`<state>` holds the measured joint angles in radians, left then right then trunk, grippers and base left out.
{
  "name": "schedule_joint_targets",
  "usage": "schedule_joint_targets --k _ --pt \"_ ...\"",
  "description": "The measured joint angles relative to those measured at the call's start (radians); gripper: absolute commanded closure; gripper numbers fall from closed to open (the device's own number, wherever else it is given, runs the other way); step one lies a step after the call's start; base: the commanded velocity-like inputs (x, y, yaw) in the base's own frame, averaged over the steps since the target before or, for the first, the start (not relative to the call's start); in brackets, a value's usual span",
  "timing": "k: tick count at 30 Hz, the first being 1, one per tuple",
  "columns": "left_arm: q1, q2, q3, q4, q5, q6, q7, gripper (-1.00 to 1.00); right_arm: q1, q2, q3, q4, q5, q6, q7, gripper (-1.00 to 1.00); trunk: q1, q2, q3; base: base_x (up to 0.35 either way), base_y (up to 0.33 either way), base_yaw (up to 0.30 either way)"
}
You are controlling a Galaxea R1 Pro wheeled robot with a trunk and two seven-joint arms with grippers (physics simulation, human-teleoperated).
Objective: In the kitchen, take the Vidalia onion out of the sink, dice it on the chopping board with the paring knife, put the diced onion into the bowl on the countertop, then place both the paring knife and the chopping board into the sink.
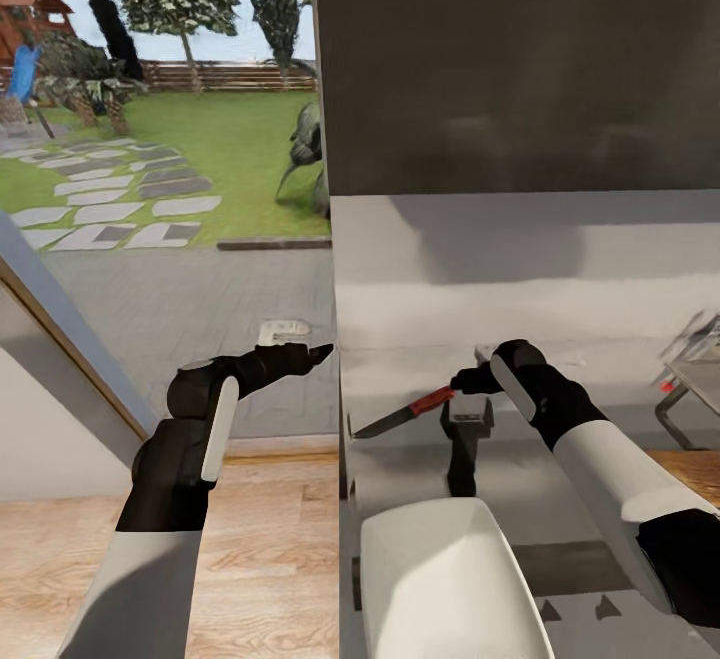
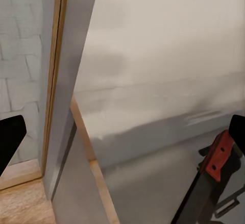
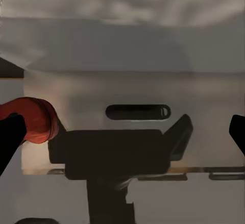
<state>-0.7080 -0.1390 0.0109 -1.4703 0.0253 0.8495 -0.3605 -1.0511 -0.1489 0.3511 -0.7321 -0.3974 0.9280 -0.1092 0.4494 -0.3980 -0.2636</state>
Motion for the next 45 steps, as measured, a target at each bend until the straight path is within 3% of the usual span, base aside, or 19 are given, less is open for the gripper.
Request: schedule_joint_targets --k 7,8,13,17,28,31,40,45 --pt "0.000 0.000 0.000 -0.002 0.000 0.000 0.000 -1.00 0.000 0.000 0.065 -0.003 0.000 0.000 0.003 -1.00 0.000 0.000 0.000 0.000 0.000 0.000" --pt "0.000 0.000 0.000 -0.003 0.000 0.000 0.000 -1.00 0.000 0.000 0.092 -0.004 -0.001 -0.001 0.003 -1.00 0.000 0.000 0.000 0.000 0.000 0.000" --pt "0.000 0.000 -0.001 -0.003 0.000 0.000 0.000 -1.00 -0.001 -0.001 0.134 -0.012 0.021 -0.001 0.003 -1.00 0.000 -0.001 0.000 -0.005 0.000 0.000" --pt "0.000 0.000 -0.001 -0.003 0.000 0.000 0.000 -1.00 0.000 -0.003 0.136 -0.005 0.000 -0.005 0.010 -1.00 0.000 0.000 0.000 -0.144 -0.004 0.000" --pt "0.000 0.000 -0.001 -0.003 0.000 0.000 0.000 -1.00 0.000 -0.012 0.136 -0.006 0.000 -0.009 0.025 -1.00 0.000 0.000 0.000 -0.124 -0.054 0.000" --pt "0.000 0.000 0.000 -0.003 0.000 0.000 0.000 -1.00 0.000 -0.021 0.136 -0.008 -0.004 -0.009 0.061 -1.00 0.000 0.000 0.000 -0.010 -0.006 0.000" --pt "0.000 0.000 -0.001 -0.003 0.000 0.000 0.000 -1.00 0.000 -0.099 0.138 -0.021 -0.019 -0.061 0.265 -1.00 0.000 0.000 0.000 -0.002 -0.001 0.000" --pt "0.000 0.000 -0.001 -0.003 0.000 0.000 0.000 -1.00 0.000 -0.118 0.138 -0.025 -0.018 -0.070 0.301 -1.00 0.000 0.000 0.000 0.000 -0.021 0.000"
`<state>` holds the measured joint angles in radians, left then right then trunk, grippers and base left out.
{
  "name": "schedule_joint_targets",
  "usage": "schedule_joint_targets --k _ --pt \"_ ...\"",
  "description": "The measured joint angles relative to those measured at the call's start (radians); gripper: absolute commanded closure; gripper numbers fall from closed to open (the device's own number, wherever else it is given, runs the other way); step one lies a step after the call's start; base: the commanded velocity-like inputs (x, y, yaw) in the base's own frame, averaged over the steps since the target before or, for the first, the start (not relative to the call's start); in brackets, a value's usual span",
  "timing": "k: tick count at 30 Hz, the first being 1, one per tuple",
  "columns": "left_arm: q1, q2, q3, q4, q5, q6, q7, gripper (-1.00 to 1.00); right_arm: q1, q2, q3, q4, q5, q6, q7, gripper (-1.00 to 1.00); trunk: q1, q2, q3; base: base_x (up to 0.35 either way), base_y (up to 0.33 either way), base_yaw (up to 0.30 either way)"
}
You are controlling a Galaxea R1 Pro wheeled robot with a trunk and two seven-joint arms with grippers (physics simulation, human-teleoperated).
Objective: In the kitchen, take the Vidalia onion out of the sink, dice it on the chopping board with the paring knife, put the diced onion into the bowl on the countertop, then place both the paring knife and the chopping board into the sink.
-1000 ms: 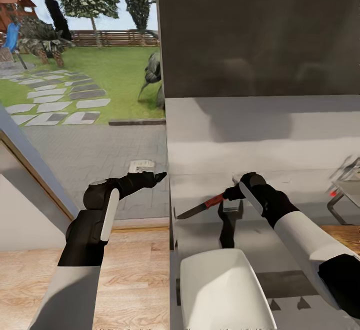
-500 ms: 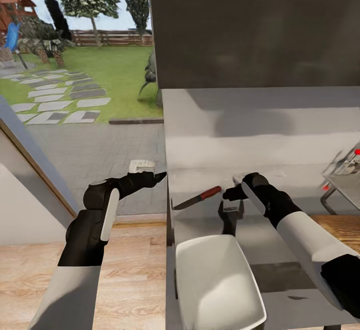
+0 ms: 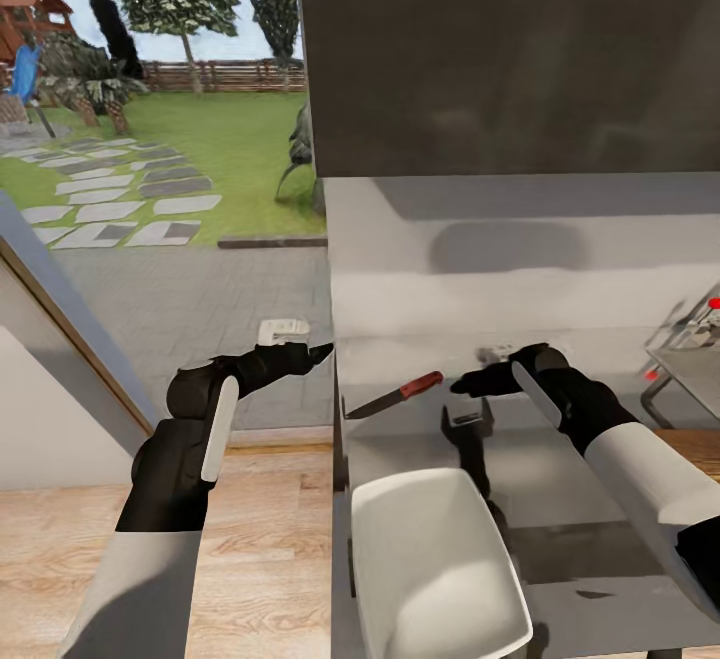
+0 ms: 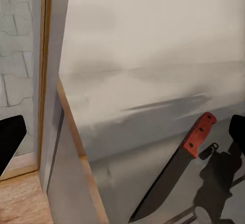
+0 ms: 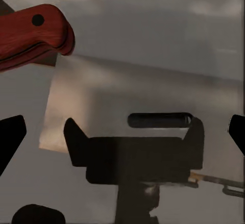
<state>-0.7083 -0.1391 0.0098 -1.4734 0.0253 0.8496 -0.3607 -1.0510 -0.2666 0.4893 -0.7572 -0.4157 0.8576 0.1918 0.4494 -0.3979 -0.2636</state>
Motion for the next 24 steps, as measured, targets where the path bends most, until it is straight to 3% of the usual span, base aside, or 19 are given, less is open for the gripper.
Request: schedule_joint_targets --k 7,9,11,15,16,20,21,22,24 --pt "0.000 0.002 0.001 0.000 0.000 0.001 0.000 -1.00 0.000 -0.011 0.004 -0.014 0.000 -0.006 0.011 -1.00 0.000 0.000 0.000 0.000 -0.208 0.000" --pt "0.000 0.002 0.001 0.000 0.000 0.001 0.000 -1.00 0.000 -0.023 0.071 -0.080 0.005 -0.009 0.013 -1.00 0.000 0.000 0.000 0.000 -0.031 0.000" --pt "0.000 0.002 0.000 0.000 0.000 0.002 0.000 -1.00 0.000 -0.043 0.149 -0.110 0.037 -0.037 0.015 -1.00 0.000 0.000 0.000 0.000 -0.011 0.000" --pt "0.000 0.002 0.000 0.000 0.000 0.002 0.000 -1.00 0.000 -0.059 0.198 -0.134 0.125 -0.145 0.043 -1.00 0.000 0.000 0.000 0.000 -0.004 0.000" --pt "0.000 0.002 0.000 0.000 0.000 0.003 0.000 -1.00 0.000 -0.065 0.207 -0.140 0.242 -0.216 0.158 -1.00 0.000 0.000 0.000 0.000 0.000 0.000" --pt "0.000 0.002 0.000 0.000 0.000 0.003 0.000 -1.00 0.000 -0.071 0.209 -0.145 0.455 -0.299 0.410 -1.00 0.000 0.000 0.000 0.000 0.000 0.000" --pt "0.000 0.002 0.000 0.000 0.000 0.003 0.000 -1.00 0.000 -0.073 0.210 -0.151 0.616 -0.339 0.556 -1.00 0.000 0.000 0.000 0.000 0.000 0.000" --pt "0.000 0.002 0.000 0.000 0.000 0.003 0.000 -1.00 0.000 -0.073 0.209 -0.152 0.652 -0.349 0.587 -1.00 0.000 0.000 0.000 0.000 0.000 0.000" --pt "0.001 0.002 0.000 0.000 0.000 0.003 0.000 -1.00 0.000 -0.082 0.209 -0.154 0.775 -0.397 0.722 -1.00 0.000 0.000 0.000 0.000 0.000 0.000"
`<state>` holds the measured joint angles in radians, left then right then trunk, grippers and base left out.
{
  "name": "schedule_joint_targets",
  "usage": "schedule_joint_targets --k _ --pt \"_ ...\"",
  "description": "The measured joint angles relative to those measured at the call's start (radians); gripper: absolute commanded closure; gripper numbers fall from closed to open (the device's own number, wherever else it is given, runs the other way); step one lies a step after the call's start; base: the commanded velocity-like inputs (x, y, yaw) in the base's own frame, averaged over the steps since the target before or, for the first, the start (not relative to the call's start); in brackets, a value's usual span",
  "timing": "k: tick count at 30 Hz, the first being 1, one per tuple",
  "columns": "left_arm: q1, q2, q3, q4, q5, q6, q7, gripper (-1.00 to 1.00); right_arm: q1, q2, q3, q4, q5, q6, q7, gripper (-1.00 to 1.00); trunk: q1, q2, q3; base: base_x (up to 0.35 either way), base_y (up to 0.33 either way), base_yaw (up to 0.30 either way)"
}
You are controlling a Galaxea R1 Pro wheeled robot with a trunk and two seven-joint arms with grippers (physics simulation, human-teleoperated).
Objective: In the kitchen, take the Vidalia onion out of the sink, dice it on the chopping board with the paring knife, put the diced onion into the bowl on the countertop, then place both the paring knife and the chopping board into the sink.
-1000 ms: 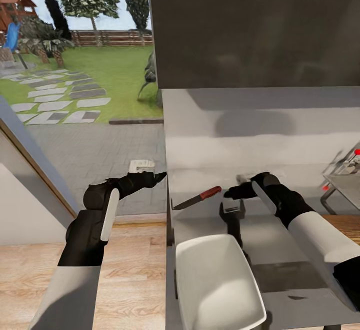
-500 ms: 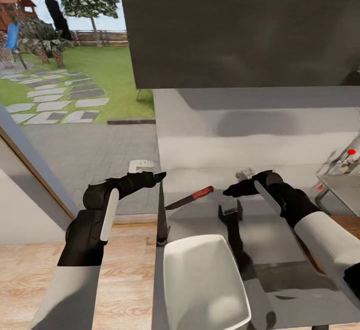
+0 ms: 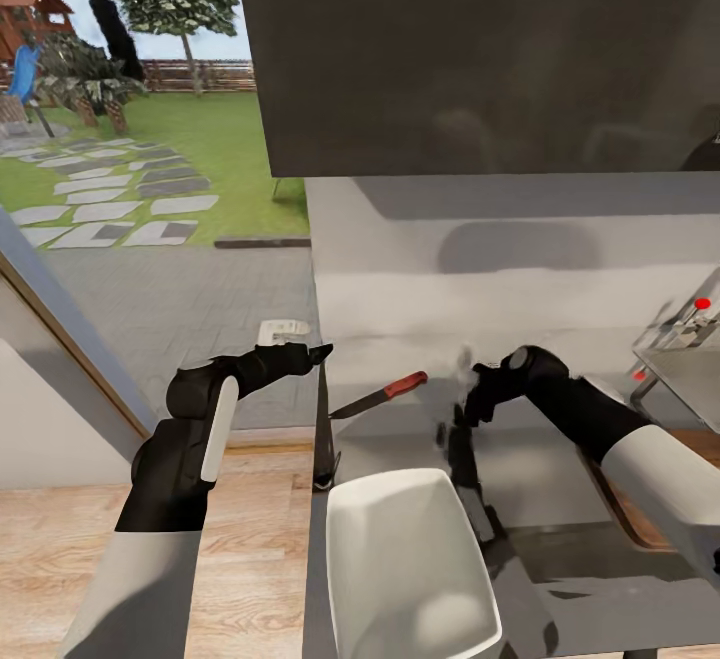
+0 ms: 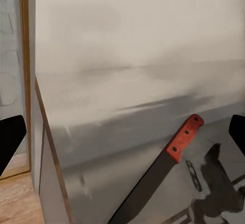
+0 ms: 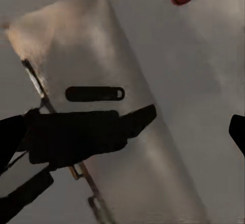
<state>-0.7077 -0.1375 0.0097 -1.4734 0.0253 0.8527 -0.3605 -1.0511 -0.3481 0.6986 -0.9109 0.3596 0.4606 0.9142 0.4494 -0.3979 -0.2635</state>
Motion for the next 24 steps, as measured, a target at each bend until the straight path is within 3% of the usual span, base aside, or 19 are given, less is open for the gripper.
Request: schedule_joint_targets --k 1,3,7,9,16,19,20,21,24 --pt "0.000 0.000 0.000 0.001 0.000 0.000 0.000 -1.00 0.000 -0.008 -0.001 0.000 0.044 -0.017 0.061 -1.00 0.000 0.000 0.000 0.000 0.000 0.000" --pt "0.000 0.000 0.000 0.002 0.000 -0.001 0.000 -1.00 0.000 -0.015 -0.002 -0.005 0.092 -0.030 0.115 -1.00 0.000 0.000 0.000 0.000 0.000 0.000" --pt "0.000 0.000 0.000 0.002 0.000 -0.001 0.000 -1.00 0.000 -0.020 -0.003 -0.054 0.157 -0.035 0.150 -1.00 0.000 0.000 0.000 0.000 0.000 0.000" --pt "0.000 0.000 0.000 0.002 0.000 -0.002 0.001 -1.00 0.000 -0.023 0.000 -0.151 0.210 -0.035 0.166 -1.00 0.000 0.000 0.000 0.000 0.000 0.000" --pt "0.000 -0.001 0.000 0.002 0.000 -0.002 0.001 -1.00 0.000 -0.028 0.000 -0.219 0.226 -0.037 0.186 -1.00 0.000 0.000 0.000 0.000 0.000 0.000" --pt "-0.001 -0.001 0.000 0.003 0.000 -0.002 0.001 -1.00 0.000 -0.045 -0.018 -0.249 0.230 -0.045 0.248 -1.00 0.000 0.000 0.000 0.000 0.000 0.000" --pt "0.000 -0.001 0.000 0.003 0.000 -0.002 0.001 -1.00 0.000 -0.055 -0.081 -0.286 0.232 -0.050 0.337 -1.00 0.000 0.000 0.000 0.000 0.000 0.000" --pt "-0.001 -0.002 0.000 0.003 0.000 -0.002 0.001 -1.00 0.000 -0.057 -0.122 -0.295 0.232 -0.052 0.368 -1.00 0.000 0.000 0.000 0.000 0.000 0.000" --pt "-0.001 -0.002 0.000 0.002 0.000 -0.002 0.001 -1.00 0.000 -0.060 -0.196 -0.304 0.235 -0.058 0.407 -1.00 0.000 0.000 0.000 0.000 0.000 0.000"
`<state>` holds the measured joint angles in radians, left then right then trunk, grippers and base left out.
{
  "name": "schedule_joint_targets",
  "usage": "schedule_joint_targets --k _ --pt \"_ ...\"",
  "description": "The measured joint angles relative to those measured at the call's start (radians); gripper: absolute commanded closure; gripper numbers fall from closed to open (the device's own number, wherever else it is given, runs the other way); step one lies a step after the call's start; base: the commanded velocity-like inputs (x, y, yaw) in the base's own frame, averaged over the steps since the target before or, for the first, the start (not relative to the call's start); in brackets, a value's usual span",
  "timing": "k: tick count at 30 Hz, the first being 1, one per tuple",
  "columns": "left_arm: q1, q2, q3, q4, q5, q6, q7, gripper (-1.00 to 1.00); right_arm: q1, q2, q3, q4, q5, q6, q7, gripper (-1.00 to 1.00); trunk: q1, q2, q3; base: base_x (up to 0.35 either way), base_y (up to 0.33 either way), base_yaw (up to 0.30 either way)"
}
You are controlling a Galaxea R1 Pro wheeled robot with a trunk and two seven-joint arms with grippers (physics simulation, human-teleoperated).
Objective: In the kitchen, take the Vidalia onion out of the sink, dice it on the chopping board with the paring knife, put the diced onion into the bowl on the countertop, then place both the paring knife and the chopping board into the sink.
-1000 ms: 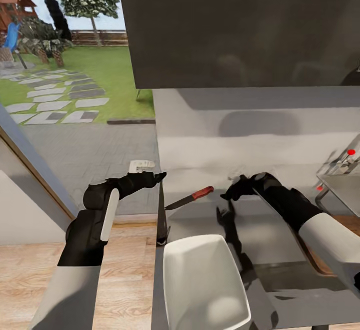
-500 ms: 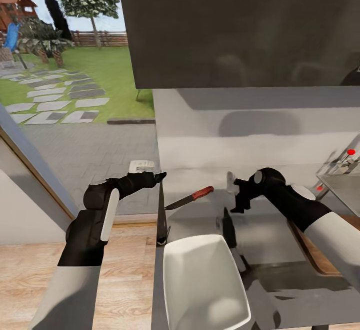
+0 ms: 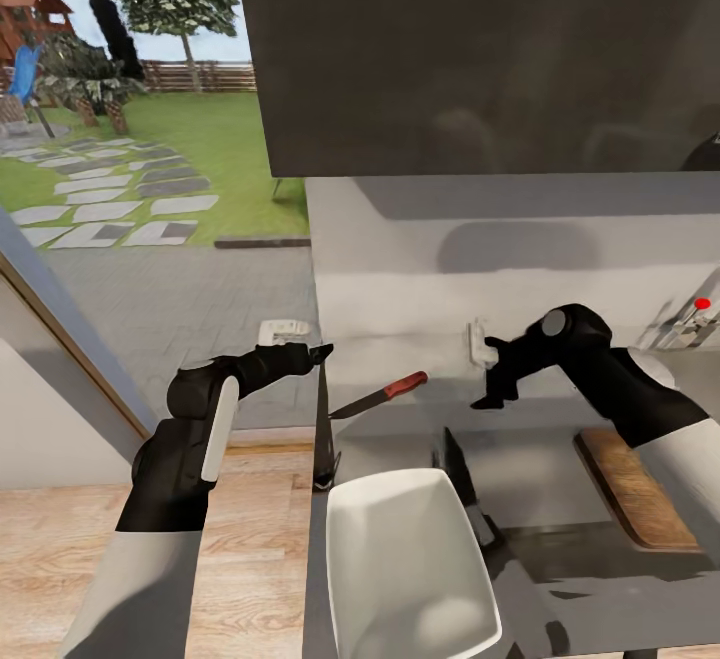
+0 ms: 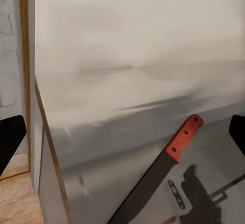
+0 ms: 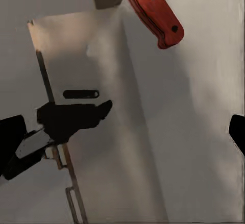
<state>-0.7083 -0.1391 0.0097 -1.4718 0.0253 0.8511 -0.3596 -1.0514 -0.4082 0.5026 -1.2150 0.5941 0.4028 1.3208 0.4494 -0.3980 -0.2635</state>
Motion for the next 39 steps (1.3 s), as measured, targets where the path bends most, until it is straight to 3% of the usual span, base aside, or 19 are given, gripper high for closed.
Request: schedule_joint_targets --k 1,6,15,27,31,34,39 --pt "0.000 0.000 -0.002 -0.001 0.000 0.000 0.000 -1.00 0.000 -0.004 -0.048 -0.003 0.027 -0.033 0.019 -1.00 0.000 0.000 0.000 0.000 0.000 0.000" --pt "0.000 0.000 -0.021 -0.002 0.000 0.000 0.000 -1.00 0.000 -0.008 -0.076 0.025 0.110 -0.077 0.035 -1.00 0.000 0.000 0.000 0.000 0.000 0.000" --pt "0.000 0.000 -0.030 -0.002 0.000 0.000 0.000 -1.00 -0.074 -0.006 -0.083 0.193 0.135 -0.087 0.038 -1.00 0.000 0.000 0.000 0.000 0.000 0.000" --pt "0.000 0.000 -0.031 -0.003 0.000 0.000 0.000 -1.00 -0.085 -0.003 -0.049 0.180 0.138 -0.115 0.044 -1.00 0.000 0.000 0.000 0.000 0.000 0.000" --pt "0.000 0.000 -0.031 -0.003 0.000 0.000 0.000 -1.00 -0.086 -0.003 0.037 0.127 0.139 -0.116 0.046 -1.00 0.000 0.000 0.000 0.000 0.000 0.000" --pt "0.001 0.000 -0.032 -0.003 0.000 0.000 0.000 -1.00 -0.085 -0.003 0.074 0.059 0.141 -0.116 0.080 -1.00 0.000 0.000 0.000 0.000 0.000 0.000" --pt "0.000 -0.001 -0.032 -0.015 0.000 0.000 0.000 -1.00 -0.086 -0.002 0.025 0.029 0.142 -0.128 0.116 -1.00 0.000 0.000 0.000 0.000 0.000 0.000"
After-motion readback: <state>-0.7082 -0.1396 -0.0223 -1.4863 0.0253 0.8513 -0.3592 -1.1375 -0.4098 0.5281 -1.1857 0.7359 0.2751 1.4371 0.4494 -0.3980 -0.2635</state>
